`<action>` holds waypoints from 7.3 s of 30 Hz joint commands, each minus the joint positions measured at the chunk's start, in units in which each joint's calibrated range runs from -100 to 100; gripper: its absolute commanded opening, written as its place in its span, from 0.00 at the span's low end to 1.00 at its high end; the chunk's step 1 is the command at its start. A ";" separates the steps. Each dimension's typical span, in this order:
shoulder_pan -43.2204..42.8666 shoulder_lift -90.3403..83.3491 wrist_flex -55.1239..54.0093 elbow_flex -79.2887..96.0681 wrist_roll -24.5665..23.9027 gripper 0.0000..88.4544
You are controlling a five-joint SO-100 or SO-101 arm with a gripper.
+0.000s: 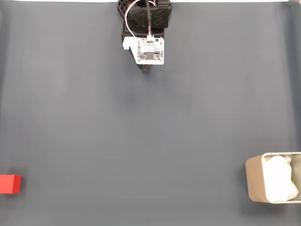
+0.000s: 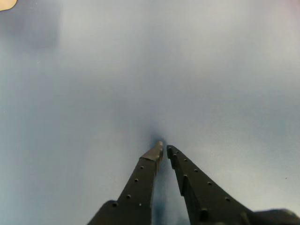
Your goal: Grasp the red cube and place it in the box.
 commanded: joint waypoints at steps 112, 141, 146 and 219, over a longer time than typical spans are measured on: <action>24.62 80.33 -19.21 -93.44 2.25 0.00; 29.37 111.27 -31.10 -116.06 2.44 0.10; 30.51 116.38 -32.98 -120.08 2.10 0.13; 34.20 147.05 -59.62 -131.21 2.39 0.44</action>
